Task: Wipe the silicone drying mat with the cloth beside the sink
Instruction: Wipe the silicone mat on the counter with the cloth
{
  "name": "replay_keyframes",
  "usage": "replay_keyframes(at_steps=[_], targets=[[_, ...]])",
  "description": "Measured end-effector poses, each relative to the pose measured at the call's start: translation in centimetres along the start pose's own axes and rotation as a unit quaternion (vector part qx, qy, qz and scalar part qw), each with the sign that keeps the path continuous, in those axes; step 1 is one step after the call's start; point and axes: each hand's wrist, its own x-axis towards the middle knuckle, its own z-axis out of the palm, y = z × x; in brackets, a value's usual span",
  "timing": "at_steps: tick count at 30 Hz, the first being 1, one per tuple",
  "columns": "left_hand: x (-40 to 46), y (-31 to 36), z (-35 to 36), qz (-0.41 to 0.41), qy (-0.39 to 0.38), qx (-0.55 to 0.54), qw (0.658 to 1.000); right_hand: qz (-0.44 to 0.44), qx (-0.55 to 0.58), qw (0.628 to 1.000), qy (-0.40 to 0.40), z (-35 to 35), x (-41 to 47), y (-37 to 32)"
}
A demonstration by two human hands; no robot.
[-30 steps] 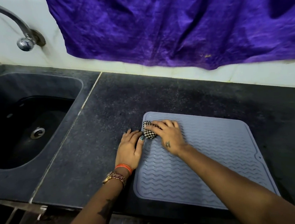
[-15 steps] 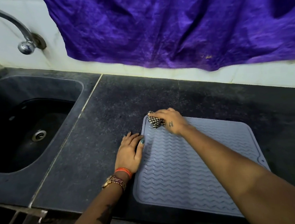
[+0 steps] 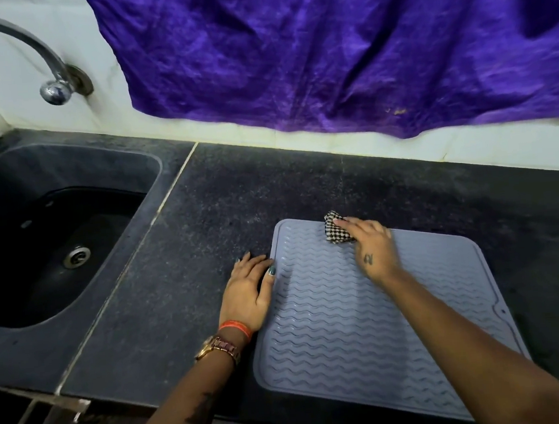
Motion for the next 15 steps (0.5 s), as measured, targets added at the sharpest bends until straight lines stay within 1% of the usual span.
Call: replay_keyframes(at_steps=[2, 4, 6, 9, 12, 13, 15], targets=[[0.0, 0.0, 0.0, -0.001, -0.001, -0.001, 1.0, 0.004, 0.003, 1.0, -0.022, 0.2, -0.2, 0.3], [0.0, 0.1, -0.1, 0.001, -0.002, 0.0, 1.0, 0.0, 0.038, 0.998, -0.053, -0.6, 1.3, 0.3], [-0.1, 0.1, -0.1, 0.002, -0.002, 0.002, 1.0, -0.005, 0.068, 0.996, -0.051, -1.5, 2.0, 0.4], [-0.1, 0.1, -0.1, 0.005, 0.003, -0.002, 1.0, 0.006, 0.035, 0.999, -0.022, -1.2, -0.8, 0.6], [-0.1, 0.0, -0.1, 0.004, 0.0, 0.002, 1.0, -0.007, -0.031, 0.999, -0.032, 0.2, -3.8, 0.4], [0.0, 0.0, -0.1, 0.005, -0.001, 0.005, 1.0, -0.008, -0.027, 0.999, -0.045, 0.0, -3.5, 0.5], [-0.1, 0.1, -0.1, 0.007, -0.005, 0.013, 1.0, -0.005, 0.016, 0.997, -0.076, -1.1, -2.4, 0.3]])
